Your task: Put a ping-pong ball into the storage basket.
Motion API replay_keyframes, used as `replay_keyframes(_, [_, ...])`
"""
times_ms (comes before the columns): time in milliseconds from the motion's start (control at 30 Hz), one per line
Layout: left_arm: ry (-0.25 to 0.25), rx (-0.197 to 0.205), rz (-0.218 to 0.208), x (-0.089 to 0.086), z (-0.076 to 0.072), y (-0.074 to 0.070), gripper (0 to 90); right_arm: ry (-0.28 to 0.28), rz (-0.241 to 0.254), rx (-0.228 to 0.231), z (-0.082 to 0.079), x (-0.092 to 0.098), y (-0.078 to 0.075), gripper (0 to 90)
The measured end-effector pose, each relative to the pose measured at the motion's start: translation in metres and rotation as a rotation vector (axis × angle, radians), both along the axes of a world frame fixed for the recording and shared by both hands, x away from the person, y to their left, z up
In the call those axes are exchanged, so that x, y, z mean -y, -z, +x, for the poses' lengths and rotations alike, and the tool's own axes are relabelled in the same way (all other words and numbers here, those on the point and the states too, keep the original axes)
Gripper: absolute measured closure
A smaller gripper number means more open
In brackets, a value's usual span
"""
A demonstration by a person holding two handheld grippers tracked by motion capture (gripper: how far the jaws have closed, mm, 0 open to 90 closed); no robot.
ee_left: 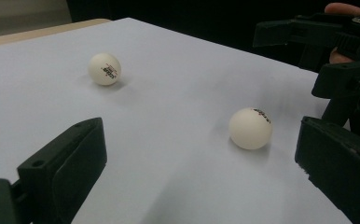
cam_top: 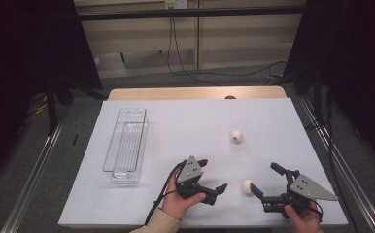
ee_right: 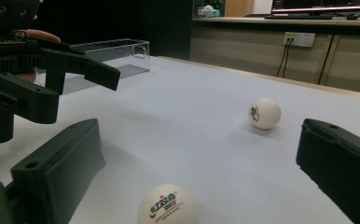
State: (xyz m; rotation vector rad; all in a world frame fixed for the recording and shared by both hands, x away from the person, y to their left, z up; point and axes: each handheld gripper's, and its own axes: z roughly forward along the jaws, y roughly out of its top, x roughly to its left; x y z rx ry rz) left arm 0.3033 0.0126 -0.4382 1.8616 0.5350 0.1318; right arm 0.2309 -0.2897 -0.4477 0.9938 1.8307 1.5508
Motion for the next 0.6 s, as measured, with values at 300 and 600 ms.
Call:
replay_keyframes(300, [0.011, 0.001, 0.019, 0.006, 0.0, 0.001, 2.0, 0.0, 0.001, 0.0, 0.0, 0.0, 0.0, 0.0])
replay_keyframes(600, [0.021, -0.001, 0.03, 0.011, -0.001, 0.001, 2.1, 0.002, 0.005, 0.0, 0.0, 0.0, 0.0, 0.0])
